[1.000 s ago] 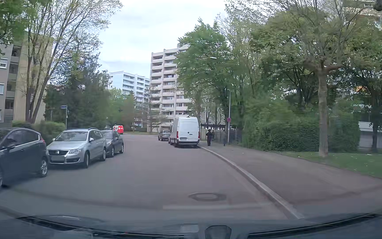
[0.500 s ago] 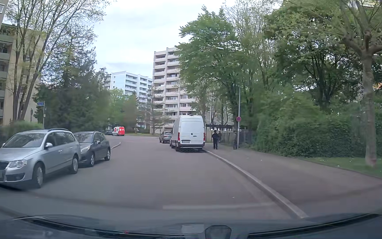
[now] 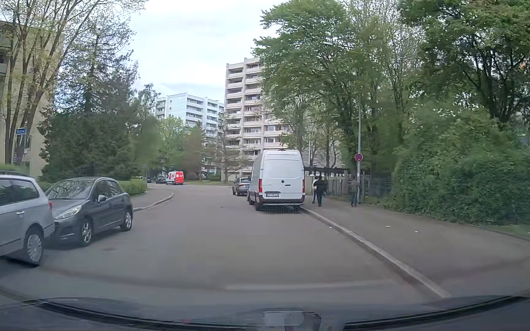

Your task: Follow the waypoints while adhering to traffic rules and regulations

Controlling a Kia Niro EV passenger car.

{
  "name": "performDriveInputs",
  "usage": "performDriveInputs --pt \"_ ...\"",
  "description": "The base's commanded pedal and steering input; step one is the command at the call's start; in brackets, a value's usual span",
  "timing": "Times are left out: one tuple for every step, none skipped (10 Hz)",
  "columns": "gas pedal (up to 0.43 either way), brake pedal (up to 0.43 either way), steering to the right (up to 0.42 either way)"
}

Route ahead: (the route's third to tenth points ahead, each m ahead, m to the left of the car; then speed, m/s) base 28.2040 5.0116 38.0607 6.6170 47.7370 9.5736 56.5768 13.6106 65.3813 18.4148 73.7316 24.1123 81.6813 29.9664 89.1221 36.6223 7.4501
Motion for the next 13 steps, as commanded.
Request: performDriveInputs --pt "0.039 0.000 -0.077" --pt "0.039 0.000 -0.082" --pt "0.039 0.000 -0.084" --pt "0.039 0.000 -0.084" --pt "0.039 0.000 -0.083" --pt "0.039 0.000 -0.080" --pt "0.039 0.000 -0.079" --pt "0.039 0.000 -0.076" --pt "0.039 0.000 -0.072" --pt "0.039 0.000 -0.065" --pt "0.039 0.000 -0.056" --pt "0.039 0.000 -0.046" --pt "0.039 0.000 -0.039"
